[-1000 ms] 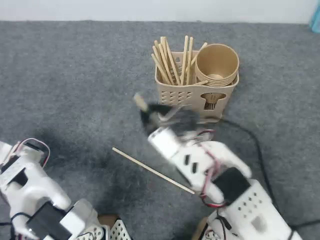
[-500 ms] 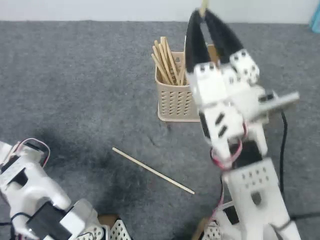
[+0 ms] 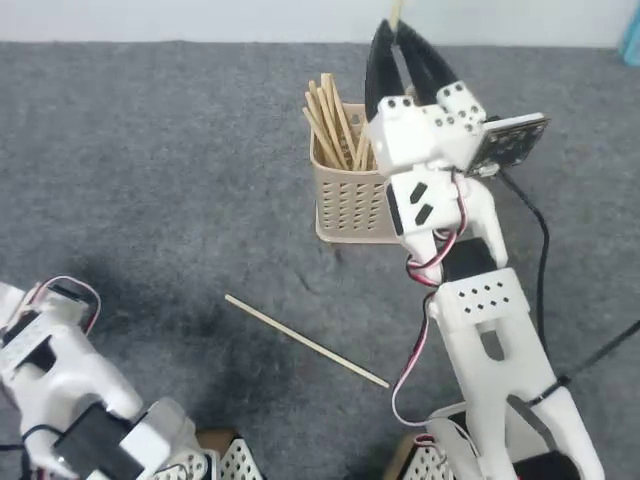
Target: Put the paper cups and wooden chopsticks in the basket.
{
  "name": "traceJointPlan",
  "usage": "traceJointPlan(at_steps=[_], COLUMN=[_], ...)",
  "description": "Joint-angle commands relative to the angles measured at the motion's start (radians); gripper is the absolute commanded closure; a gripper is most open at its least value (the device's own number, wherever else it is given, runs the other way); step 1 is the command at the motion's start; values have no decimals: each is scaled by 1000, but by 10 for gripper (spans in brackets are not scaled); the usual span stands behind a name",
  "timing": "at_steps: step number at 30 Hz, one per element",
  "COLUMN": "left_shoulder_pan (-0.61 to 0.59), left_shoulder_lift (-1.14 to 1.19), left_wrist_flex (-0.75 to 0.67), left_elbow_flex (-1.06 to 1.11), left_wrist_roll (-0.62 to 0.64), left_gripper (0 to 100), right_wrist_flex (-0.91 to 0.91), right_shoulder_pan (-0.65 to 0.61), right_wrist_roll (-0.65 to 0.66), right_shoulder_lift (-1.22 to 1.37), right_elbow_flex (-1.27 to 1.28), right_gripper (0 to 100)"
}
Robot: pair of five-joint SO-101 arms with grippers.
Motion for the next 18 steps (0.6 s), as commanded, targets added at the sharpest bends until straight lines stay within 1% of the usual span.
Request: traceJointPlan(at_steps=[1,5,7,9,12,14,16,18], left_shoulder_pan=[-2,-2,-2,-2,-2,-2,-2,-2], left_shoulder_lift=[-3,-3,-3,-3,-3,-3,-3,-3], left_wrist_flex=[2,2,2,2,2,2,2,2], left_elbow_flex=[-44,-44,-44,-44,-44,-44,-44,-44], left_wrist_roll=[8,8,8,8,8,8,8,8], left_gripper=[874,874,874,874,874,874,874,874], right_wrist_flex=[-25,-16,-13,27,200,321,458,608], right_shoulder_pan=[7,-5,-7,-7,-8,-8,-8,-47], right_wrist_roll=[-14,-12,-12,-11,-21,-91,-192,-247], right_shoulder_lift=[-4,-4,-15,-24,-79,-131,-191,-240], right_elbow_flex=[11,8,-12,-58,-164,-233,-290,-327], right_gripper=[967,826,812,832,868,876,879,880])
